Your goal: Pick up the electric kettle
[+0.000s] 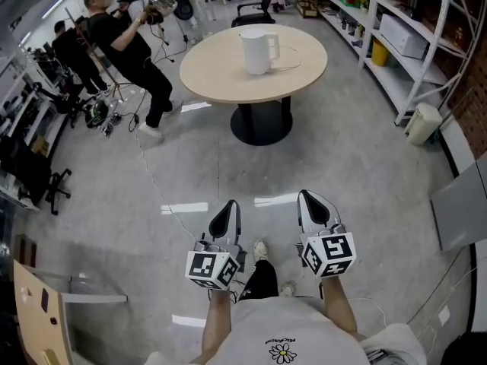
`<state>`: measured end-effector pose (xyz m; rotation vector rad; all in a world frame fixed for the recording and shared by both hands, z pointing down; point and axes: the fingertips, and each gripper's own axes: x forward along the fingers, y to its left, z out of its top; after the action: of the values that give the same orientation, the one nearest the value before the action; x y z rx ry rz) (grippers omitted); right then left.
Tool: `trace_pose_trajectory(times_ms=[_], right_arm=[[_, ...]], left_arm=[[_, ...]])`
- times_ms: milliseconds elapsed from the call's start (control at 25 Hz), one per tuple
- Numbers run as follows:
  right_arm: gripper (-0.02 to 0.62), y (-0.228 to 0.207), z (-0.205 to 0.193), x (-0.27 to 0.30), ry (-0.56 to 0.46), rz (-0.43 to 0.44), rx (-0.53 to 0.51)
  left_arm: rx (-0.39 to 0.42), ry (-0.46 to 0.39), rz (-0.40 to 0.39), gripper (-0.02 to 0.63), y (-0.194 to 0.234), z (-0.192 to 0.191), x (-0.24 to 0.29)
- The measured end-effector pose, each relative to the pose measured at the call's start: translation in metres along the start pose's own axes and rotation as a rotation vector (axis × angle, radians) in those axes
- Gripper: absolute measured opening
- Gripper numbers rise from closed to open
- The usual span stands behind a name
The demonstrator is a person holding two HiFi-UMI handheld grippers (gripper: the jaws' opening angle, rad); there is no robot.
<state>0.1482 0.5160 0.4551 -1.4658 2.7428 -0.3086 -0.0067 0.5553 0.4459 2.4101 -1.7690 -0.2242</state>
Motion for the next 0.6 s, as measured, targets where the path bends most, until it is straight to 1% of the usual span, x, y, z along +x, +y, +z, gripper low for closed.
trace_pose_trajectory(times_ms=[160,440,600], right_arm=[[0.003,-0.006,0.008,0.056,0.006,0.006,-0.001],[0.003,-0.018,0.050,0.164,-0.035,-0.017,-0.026],[0.002,-0.023,0.060,0.210,-0.046,-0.036,-0.025]], left_arm=[[-0.019,-0.012,0.023,0.002,0.044,0.008,0.035],[0.002,-0.073,-0.003,0.002,0.116,0.053,0.114],[-0.007,-0.106,-0.006,0.002,0.154,0.074,0.147]])
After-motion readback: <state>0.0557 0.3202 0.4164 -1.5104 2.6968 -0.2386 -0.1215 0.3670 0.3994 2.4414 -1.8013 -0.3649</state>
